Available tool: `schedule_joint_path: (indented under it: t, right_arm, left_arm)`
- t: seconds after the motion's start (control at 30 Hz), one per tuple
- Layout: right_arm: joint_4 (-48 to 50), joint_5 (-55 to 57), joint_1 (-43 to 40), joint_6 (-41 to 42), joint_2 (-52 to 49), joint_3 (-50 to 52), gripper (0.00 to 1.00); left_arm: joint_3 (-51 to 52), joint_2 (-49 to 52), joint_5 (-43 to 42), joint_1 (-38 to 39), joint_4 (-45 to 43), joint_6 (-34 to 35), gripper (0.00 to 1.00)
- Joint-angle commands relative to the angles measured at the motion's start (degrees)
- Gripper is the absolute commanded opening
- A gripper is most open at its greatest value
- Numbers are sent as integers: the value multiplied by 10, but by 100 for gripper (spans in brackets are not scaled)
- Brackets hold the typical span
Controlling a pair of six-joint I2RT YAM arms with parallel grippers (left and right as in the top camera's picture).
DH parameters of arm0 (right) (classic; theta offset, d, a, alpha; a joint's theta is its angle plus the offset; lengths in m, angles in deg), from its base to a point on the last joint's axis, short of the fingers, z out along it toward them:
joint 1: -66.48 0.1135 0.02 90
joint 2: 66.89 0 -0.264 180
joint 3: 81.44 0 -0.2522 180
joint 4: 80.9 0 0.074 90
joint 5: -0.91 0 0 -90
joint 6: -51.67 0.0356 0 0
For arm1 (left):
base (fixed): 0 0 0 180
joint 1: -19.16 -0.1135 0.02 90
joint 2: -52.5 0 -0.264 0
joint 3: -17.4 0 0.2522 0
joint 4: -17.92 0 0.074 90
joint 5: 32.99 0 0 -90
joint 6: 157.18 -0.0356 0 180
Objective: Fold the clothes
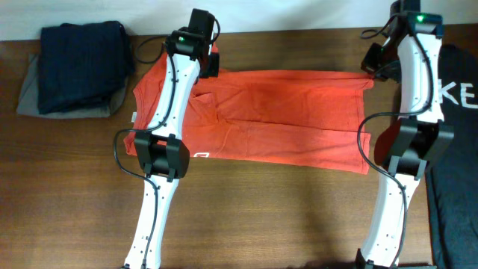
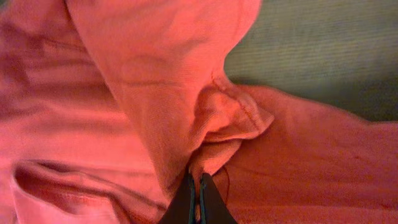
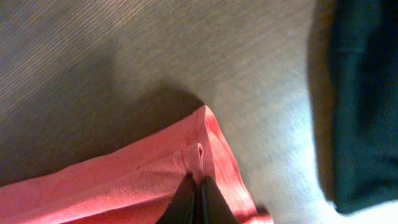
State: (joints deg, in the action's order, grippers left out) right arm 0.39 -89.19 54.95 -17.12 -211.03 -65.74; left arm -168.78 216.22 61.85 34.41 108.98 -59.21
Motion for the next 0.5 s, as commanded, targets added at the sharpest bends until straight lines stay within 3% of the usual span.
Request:
schedule_joint_path:
  t: [0.0, 0.1, 0.23, 0.3, 0.33, 0.4, 0.43, 0.47]
  right_arm:
    - [-23, 38, -2, 10, 24, -10, 4]
    - [-40, 38, -2, 10, 23, -7, 4]
    - [-67, 38, -2, 9, 23, -7, 4]
    - [-79, 38, -2, 9, 23, -6, 7]
    - [-86, 38, -2, 7, 23, -6, 15]
    - [-99, 38, -2, 3, 23, -6, 23]
    - [-105, 38, -2, 3, 23, -6, 34]
    - [-110, 38, -2, 2, 23, -6, 59]
  left_arm:
    - [-12, 3, 8, -8, 30, -7, 2]
    - [-12, 3, 8, -8, 52, -7, 9]
    - [-12, 3, 8, -8, 75, -7, 10]
    - [-12, 3, 8, -8, 90, -7, 18]
    - [-12, 3, 8, -8, 96, -7, 26]
    - [-12, 3, 9, -8, 110, -7, 26]
    - [-12, 3, 10, -8, 113, -7, 26]
    - [-12, 3, 10, -8, 115, -7, 26]
